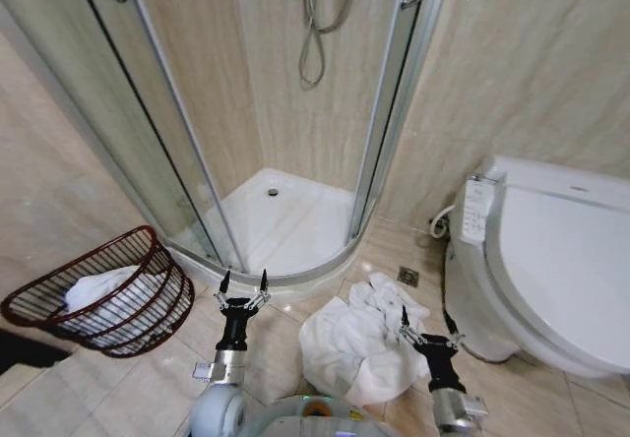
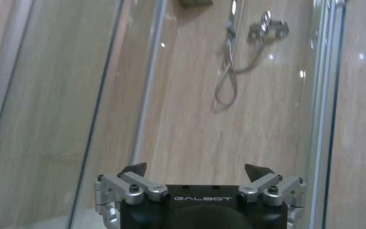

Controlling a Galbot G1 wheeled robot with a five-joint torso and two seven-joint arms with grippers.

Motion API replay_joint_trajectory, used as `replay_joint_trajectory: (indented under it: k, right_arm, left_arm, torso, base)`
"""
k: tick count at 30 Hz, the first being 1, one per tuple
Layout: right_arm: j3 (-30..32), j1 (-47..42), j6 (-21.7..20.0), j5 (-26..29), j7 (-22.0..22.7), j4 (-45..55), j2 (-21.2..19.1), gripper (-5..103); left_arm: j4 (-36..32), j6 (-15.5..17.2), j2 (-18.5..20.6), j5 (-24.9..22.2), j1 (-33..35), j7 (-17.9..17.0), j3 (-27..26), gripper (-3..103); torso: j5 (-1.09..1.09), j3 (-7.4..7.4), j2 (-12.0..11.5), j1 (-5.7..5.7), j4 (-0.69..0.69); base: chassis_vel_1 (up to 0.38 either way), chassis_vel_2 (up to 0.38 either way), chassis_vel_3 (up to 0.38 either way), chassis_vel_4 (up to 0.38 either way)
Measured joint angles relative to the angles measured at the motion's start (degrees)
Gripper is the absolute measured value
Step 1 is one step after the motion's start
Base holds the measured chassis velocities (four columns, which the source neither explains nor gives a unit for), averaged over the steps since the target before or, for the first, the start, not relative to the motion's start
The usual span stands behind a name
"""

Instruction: Discard the used towel into the hamper.

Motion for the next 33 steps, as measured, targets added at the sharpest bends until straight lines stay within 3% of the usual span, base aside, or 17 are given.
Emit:
replay_joint_trajectory:
  k: [2, 7, 16, 19, 27, 33]
  right_arm:
    - [0.90, 2.54, -5.28, 2.79, -0.92, -2.49, 0.48, 100]
    - [1.05, 6.69, -11.68, 3.98, -0.89, -5.35, 1.63, 100]
    - [0.76, 15.85, -22.57, 6.47, 0.53, -9.98, 1.71, 100]
    - [1.02, 20.13, -29.73, 5.98, -0.09, -13.34, 1.29, 100]
    - [1.31, 24.15, -37.81, 4.47, -5.55, -17.83, 0.93, 100]
    - [0.53, 25.65, -41.78, 3.54, -5.62, -19.71, 1.30, 100]
  left_arm:
    - [0.06, 1.52, 0.92, 0.59, 0.32, -0.85, -0.10, 100]
    - [-1.17, 4.19, -0.02, 1.73, 1.90, -3.30, -0.11, 100]
    - [-5.41, 7.08, 0.37, 0.87, 3.00, -3.59, -2.97, 100]
    - [-8.51, 8.93, 0.09, -1.24, 3.44, -3.32, -5.00, 100]
    - [-10.06, 9.51, 1.11, -3.78, 3.69, -1.97, -7.78, 100]
    - [-10.55, 10.17, 2.03, -5.30, 3.45, -1.45, -9.13, 100]
  torso:
    - [0.02, 0.00, 0.00, 0.00, -0.01]
    - [-0.02, 0.00, 0.00, 0.00, 0.00]
    - [0.01, 0.00, 0.00, 0.00, 0.02]
    - [0.01, 0.01, 0.00, 0.00, 0.01]
    - [0.00, 0.01, 0.00, 0.00, -0.01]
    - [0.00, 0.00, 0.00, 0.00, -0.01]
  base:
    - [0.000, 0.000, 0.000, 0.000]
    - [0.000, 0.000, 0.000, 0.000]
    - [0.000, 0.000, 0.000, 0.000]
    - [0.000, 0.000, 0.000, 0.000]
    - [0.000, 0.000, 0.000, 0.000]
    - [0.000, 0.000, 0.000, 0.000]
